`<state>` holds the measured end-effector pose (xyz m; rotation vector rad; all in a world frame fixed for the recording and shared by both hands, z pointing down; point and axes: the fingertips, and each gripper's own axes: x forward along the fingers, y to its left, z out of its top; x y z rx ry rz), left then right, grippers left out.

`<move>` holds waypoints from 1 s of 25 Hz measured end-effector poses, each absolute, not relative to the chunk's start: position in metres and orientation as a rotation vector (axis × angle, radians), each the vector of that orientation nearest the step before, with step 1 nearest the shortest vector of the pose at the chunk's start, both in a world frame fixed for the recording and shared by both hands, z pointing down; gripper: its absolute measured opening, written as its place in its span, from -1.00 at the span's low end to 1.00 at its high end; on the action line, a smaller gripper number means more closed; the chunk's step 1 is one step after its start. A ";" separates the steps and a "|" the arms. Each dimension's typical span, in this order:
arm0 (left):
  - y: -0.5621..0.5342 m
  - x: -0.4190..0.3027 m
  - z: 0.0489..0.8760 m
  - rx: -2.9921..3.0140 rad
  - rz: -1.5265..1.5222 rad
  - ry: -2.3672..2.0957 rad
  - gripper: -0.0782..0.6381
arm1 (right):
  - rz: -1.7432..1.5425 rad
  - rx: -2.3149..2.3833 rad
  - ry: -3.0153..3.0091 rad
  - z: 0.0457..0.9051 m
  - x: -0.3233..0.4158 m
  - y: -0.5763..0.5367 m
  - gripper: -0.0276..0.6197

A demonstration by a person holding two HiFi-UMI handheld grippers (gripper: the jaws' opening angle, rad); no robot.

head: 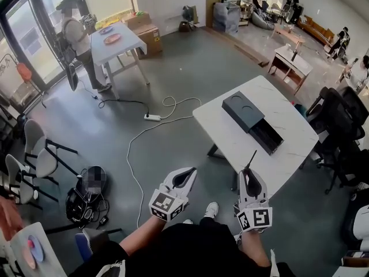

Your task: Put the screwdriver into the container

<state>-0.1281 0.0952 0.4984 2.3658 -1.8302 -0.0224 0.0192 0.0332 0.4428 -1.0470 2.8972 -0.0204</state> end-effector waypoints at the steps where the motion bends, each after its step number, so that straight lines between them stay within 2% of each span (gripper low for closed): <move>1: 0.088 -0.127 0.497 2.365 -0.026 -1.835 -0.76 | -0.024 -1.043 2.901 0.444 0.020 0.026 -0.65; 25: -0.026 -0.077 0.489 2.365 0.029 -1.871 -0.76 | -0.049 -0.975 2.897 0.449 0.060 -0.094 -0.65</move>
